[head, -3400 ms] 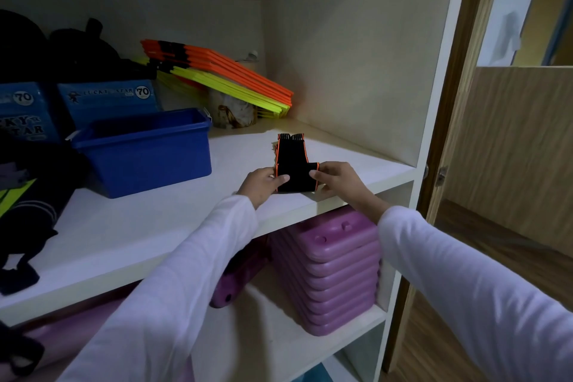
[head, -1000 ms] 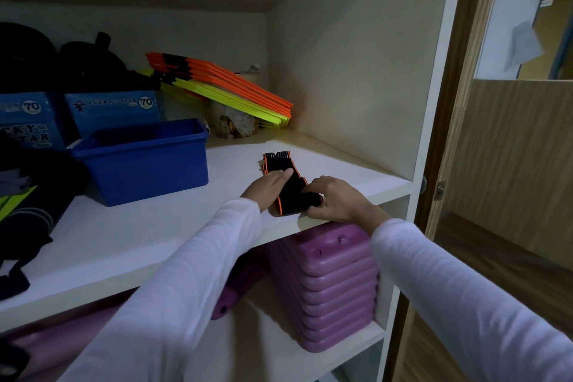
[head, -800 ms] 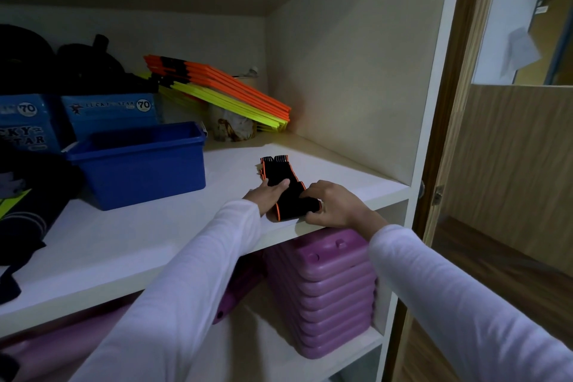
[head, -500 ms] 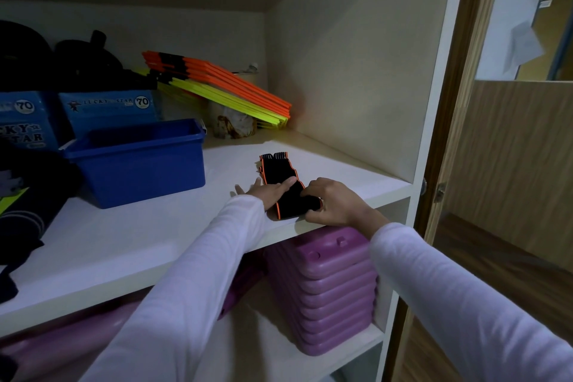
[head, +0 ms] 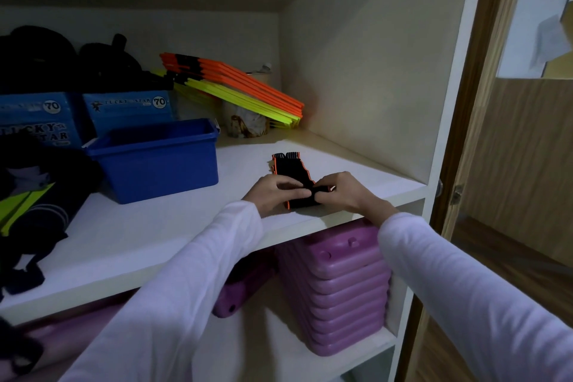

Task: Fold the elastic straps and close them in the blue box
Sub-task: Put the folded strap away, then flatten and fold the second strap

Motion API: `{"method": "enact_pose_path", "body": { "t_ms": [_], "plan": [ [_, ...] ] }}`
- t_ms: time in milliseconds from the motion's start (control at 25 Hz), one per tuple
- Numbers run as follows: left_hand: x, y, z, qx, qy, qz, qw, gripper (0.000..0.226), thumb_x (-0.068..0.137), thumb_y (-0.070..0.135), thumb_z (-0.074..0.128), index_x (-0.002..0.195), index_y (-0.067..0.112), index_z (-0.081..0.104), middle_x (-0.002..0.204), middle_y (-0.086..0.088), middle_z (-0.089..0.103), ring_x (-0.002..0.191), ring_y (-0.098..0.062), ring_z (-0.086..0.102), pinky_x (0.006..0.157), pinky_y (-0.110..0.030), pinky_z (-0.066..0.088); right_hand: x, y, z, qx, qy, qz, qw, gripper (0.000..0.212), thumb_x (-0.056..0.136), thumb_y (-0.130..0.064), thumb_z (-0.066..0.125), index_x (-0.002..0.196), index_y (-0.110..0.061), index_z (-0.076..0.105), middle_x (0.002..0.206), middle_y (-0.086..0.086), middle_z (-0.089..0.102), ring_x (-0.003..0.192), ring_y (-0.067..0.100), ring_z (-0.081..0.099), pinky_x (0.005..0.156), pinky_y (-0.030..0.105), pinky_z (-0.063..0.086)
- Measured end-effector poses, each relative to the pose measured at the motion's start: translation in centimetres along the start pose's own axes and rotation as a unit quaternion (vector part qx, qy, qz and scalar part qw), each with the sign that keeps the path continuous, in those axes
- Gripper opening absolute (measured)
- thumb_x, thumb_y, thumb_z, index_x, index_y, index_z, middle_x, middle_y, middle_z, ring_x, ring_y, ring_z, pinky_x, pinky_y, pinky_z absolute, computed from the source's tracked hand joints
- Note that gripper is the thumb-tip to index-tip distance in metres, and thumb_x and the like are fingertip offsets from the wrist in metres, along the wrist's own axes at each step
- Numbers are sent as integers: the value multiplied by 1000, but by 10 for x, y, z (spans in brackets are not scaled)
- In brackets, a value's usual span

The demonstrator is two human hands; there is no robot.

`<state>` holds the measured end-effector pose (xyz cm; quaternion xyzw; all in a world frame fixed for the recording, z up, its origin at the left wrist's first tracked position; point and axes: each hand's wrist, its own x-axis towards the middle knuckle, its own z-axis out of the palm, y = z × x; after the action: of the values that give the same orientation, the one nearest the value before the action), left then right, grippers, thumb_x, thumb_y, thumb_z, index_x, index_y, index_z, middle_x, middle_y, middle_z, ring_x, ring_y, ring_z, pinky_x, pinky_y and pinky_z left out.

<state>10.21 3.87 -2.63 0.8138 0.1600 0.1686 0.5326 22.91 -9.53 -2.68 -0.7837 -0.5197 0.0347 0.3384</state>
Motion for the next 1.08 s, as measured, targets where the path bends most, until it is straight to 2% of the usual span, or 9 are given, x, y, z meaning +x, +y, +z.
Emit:
{"method": "enact_pose_path", "body": {
  "t_ms": [120,240,360,440,640,840,920,1000,1080],
  "plan": [
    [-1,-7,-4,-39,-22,-48,998,33,78,7,74,108,16,64,94,-1,66,90,-17,64,89,-33,55,9,2,1,9,-6,60,998,25,89,-22,57,96,0,67,80,10,58,75,21,50,56,14,37],
    [6,-13,-3,-65,37,-24,997,31,83,-2,66,111,9,60,97,-9,65,93,-25,63,95,-39,50,15,1,4,69,-1,80,994,19,92,-25,54,92,-8,62,82,10,57,76,23,51,58,16,39],
    [15,-16,2,-78,87,-42,992,3,87,2,62,87,4,60,77,-7,61,74,-22,59,77,-33,51,19,3,7,106,19,107,988,25,93,-34,53,79,-13,56,72,6,56,65,20,51,55,19,39],
    [24,-22,1,-38,115,-81,989,22,86,10,65,66,9,57,69,-7,58,69,-24,57,70,-32,48,22,5,10,79,19,128,989,39,92,-38,52,62,-15,47,60,2,47,57,15,44,53,22,33],
    [43,-35,1,-3,141,-128,982,31,79,21,72,57,10,54,79,-16,60,80,-28,60,96,-48,49,28,5,17,61,33,168,983,54,91,-40,54,50,-12,33,51,4,37,50,15,36,50,26,28],
    [48,-33,2,32,167,-154,973,29,75,29,75,71,3,62,87,-17,67,99,-38,69,96,-46,52,30,6,22,36,16,194,980,57,95,-42,47,48,-13,31,49,3,40,47,13,36,49,22,27],
    [45,-29,3,55,164,-163,971,37,77,33,73,83,-3,66,93,-18,70,98,-36,69,95,-41,53,30,7,22,38,8,199,979,57,96,-41,45,48,-12,31,49,4,40,49,15,37,49,22,27],
    [42,-25,2,81,158,-170,969,41,79,35,71,90,-4,67,96,-18,71,96,-33,69,91,-36,52,30,4,22,29,7,184,983,50,96,-40,45,56,-10,46,58,7,52,60,22,50,53,23,33],
    [37,-19,5,97,165,-162,968,29,82,32,68,87,4,63,96,-14,66,91,-30,66,84,-33,49,32,4,26,37,36,163,985,38,94,-38,50,100,-2,62,91,16,66,92,32,60,69,29,42]
  ]
}}
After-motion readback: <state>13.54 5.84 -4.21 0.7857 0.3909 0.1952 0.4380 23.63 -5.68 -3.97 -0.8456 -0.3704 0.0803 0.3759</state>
